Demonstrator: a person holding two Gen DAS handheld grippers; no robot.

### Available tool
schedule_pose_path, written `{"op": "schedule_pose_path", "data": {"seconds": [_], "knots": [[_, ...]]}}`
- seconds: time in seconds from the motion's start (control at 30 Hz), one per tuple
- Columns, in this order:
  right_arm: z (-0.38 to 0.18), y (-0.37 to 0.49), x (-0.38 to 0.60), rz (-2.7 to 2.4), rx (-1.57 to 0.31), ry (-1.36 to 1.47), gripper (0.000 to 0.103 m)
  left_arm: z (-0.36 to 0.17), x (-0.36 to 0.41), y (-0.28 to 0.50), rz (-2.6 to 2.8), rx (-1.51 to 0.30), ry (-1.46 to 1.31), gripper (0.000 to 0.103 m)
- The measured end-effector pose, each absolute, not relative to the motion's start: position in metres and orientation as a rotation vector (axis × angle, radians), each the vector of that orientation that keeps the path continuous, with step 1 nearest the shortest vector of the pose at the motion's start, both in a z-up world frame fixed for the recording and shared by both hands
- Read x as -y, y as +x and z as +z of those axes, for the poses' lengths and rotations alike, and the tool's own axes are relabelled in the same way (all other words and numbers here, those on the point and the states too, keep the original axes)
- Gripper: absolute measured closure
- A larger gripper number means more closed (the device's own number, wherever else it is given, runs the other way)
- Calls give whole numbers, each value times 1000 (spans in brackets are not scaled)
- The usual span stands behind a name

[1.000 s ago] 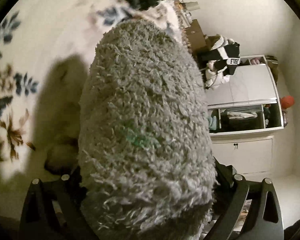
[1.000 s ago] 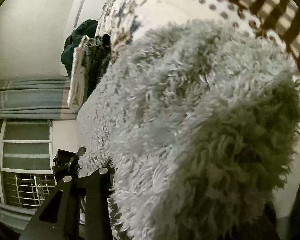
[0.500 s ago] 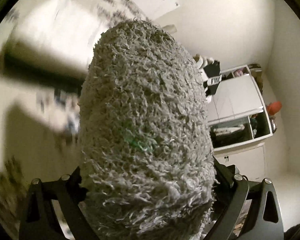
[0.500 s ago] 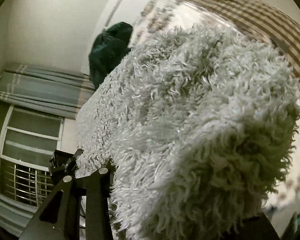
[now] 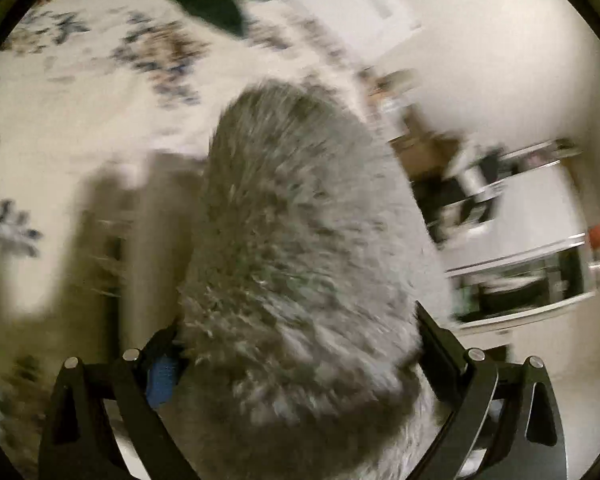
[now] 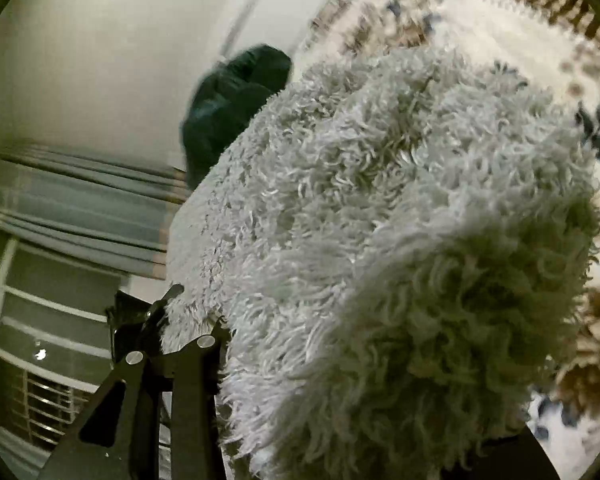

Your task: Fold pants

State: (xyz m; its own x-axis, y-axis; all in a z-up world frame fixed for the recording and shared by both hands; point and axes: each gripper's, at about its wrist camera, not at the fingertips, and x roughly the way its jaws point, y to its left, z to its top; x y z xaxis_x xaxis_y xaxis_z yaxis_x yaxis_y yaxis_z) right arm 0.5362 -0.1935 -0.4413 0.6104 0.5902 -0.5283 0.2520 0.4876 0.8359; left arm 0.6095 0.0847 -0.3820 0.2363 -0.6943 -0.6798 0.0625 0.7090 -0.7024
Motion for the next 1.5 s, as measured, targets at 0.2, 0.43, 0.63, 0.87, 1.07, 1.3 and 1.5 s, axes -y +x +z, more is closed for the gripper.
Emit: {"op": "schedule_pose_path", "data": {"seconds": [0.2, 0.43, 0.63, 0.87, 1.07, 1.3, 1.5], "knots": [[-454, 541, 196, 169, -1055, 1015, 11, -383, -108, 603, -555, -1225, -601, 4], [-410, 513, 218, -73, -1172, 690, 0, -335, -107, 568, -402, -1164, -375, 4], [-336, 480, 207, -244, -1119, 344, 0, -282, -75, 515, -299, -1079, -103, 4], [-230, 434, 181, -259, -989, 179, 0, -206, -56, 455, -279, -984, -47, 4], [-135, 356, 174, -200, -902, 154, 0, -130, -46, 381, -256, -879, -21, 4], [-46, 264, 174, -123, -813, 138, 0, -69, -44, 294, -186, -786, -20, 4], [16, 188, 174, -81, -740, 109, 0, -41, -43, 237, -125, -754, -49, 4]]}}
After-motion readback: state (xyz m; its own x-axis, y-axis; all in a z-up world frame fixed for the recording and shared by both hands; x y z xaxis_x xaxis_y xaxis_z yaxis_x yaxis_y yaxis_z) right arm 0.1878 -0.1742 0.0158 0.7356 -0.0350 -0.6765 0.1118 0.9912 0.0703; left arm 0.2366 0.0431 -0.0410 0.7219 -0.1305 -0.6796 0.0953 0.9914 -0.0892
